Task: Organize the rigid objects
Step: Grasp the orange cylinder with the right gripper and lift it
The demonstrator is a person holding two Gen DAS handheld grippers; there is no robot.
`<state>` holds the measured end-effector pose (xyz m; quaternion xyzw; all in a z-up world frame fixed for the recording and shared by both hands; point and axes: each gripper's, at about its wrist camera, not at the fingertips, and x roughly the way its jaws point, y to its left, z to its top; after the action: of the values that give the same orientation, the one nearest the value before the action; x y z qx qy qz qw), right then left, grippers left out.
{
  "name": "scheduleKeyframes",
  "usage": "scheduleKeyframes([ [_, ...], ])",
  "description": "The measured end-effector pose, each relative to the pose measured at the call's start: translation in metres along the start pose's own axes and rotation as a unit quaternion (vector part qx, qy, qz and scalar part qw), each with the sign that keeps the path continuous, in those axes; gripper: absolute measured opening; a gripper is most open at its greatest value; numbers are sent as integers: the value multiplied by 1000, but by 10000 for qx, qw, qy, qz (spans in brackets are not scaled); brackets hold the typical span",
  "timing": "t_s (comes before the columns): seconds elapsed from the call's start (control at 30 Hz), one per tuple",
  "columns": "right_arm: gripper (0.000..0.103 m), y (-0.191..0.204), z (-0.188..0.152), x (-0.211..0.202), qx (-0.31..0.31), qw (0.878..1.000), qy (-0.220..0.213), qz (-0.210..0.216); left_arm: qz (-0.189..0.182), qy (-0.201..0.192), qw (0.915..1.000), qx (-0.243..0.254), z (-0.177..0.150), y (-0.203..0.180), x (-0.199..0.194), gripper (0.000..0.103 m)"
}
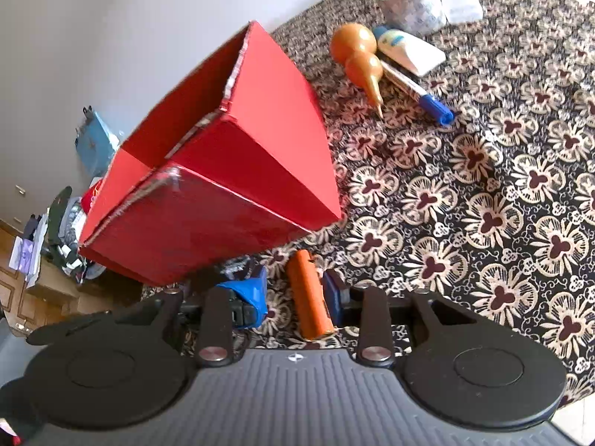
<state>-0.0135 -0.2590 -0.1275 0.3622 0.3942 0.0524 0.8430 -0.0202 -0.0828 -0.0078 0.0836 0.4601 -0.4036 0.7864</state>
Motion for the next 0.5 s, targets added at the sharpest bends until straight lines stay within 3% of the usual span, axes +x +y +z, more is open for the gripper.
scheduleKeyframes([
  [0.23, 17, -22, 17, 11, 23, 9982, 460, 373, -255, 115, 9996, 79, 13, -24, 28, 72],
  [0.5, 17, -33, 41, 30, -523, 9901, 1070, 743, 20, 288, 9991, -306, 26, -34, 62, 71],
])
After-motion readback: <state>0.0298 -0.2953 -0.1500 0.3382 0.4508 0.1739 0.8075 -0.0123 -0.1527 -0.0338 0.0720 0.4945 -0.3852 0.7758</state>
